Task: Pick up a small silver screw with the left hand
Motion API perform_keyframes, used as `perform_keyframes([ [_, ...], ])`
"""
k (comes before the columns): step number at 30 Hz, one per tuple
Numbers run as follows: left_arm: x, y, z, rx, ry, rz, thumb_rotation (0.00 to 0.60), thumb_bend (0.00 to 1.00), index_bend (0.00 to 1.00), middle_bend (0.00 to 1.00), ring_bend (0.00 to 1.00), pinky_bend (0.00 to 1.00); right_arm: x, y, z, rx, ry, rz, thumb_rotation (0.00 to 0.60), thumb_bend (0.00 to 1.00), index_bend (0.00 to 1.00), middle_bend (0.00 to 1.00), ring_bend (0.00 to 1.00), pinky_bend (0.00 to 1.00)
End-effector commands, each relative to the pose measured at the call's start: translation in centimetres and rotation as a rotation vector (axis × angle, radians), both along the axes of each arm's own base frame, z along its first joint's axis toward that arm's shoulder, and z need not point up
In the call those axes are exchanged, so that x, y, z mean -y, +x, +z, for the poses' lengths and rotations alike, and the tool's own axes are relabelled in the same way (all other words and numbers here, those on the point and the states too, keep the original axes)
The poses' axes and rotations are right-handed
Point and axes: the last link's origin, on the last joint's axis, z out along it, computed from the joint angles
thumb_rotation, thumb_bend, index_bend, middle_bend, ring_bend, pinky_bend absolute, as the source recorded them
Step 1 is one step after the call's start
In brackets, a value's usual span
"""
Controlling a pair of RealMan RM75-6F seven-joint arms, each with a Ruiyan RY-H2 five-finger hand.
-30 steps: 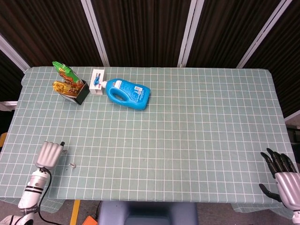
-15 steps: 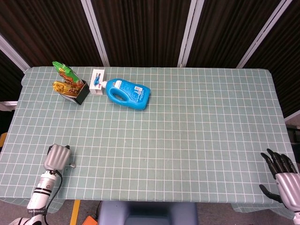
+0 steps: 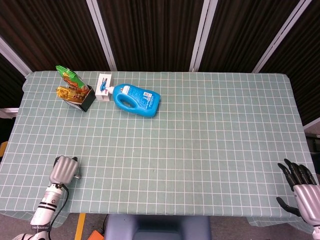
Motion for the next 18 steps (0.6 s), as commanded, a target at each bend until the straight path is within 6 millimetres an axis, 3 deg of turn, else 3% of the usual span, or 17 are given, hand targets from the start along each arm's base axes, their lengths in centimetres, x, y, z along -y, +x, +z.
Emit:
perform_keyframes([
  [1,0.07,0.02,-0.06,0.002,-0.004,0.002,0.600,0.42,0.58,1.00,1.00,1.00,-0.01,0.01,0.05,0.001,-0.002,0.000,0.600,0.34,0.00,0.00,0.00,0.00],
  [18,0.13,0.02,-0.37,0.004,-0.021,-0.005,0.600,0.42,0.42,1.00,1.00,1.00,0.04,-0.02,-0.09,0.001,0.004,0.000,0.600,0.34,0.00,0.00,0.00,0.00],
])
